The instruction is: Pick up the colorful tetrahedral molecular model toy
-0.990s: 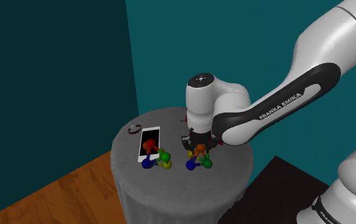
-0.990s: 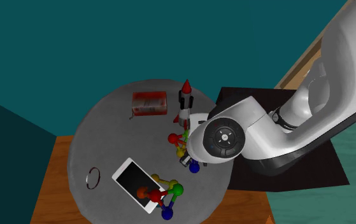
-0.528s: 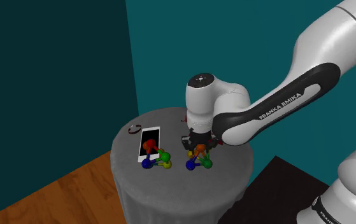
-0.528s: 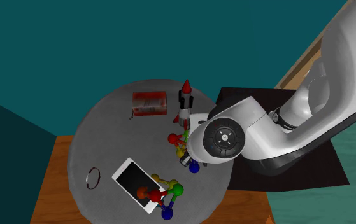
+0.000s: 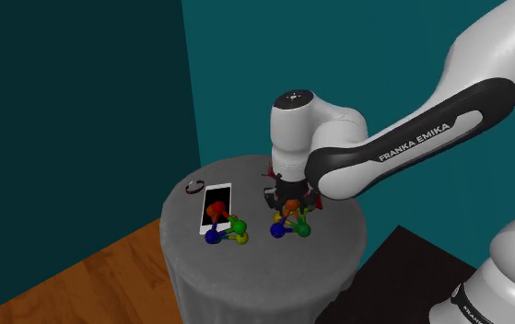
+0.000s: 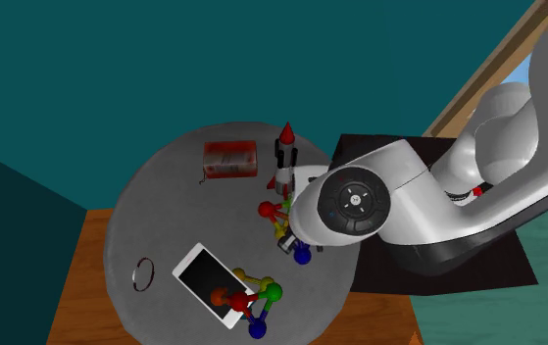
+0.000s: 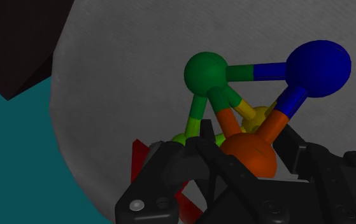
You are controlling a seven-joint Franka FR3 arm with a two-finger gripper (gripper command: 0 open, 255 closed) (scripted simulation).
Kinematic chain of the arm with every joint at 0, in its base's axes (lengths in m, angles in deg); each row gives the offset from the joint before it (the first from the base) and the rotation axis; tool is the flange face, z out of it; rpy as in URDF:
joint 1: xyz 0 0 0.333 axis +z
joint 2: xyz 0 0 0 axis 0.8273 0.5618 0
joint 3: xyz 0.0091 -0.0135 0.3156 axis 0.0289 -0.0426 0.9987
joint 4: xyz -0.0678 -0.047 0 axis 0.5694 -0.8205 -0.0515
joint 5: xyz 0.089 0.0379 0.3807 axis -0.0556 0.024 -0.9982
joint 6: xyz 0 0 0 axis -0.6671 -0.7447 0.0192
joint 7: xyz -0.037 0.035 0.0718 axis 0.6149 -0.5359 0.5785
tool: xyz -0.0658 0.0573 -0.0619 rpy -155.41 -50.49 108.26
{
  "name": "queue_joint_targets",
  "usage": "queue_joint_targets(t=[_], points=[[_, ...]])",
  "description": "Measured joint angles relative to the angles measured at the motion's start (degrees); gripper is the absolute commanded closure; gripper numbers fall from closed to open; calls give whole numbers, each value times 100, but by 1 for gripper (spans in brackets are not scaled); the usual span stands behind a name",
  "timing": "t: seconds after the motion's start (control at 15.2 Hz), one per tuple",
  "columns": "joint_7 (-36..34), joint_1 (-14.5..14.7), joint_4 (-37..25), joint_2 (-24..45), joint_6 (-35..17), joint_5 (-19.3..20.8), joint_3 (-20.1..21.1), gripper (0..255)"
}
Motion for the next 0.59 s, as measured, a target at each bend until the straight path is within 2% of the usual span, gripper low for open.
queue_joint_targets(t=[0.59], points=[[477, 160, -308, -508, 643, -481, -215, 255]])
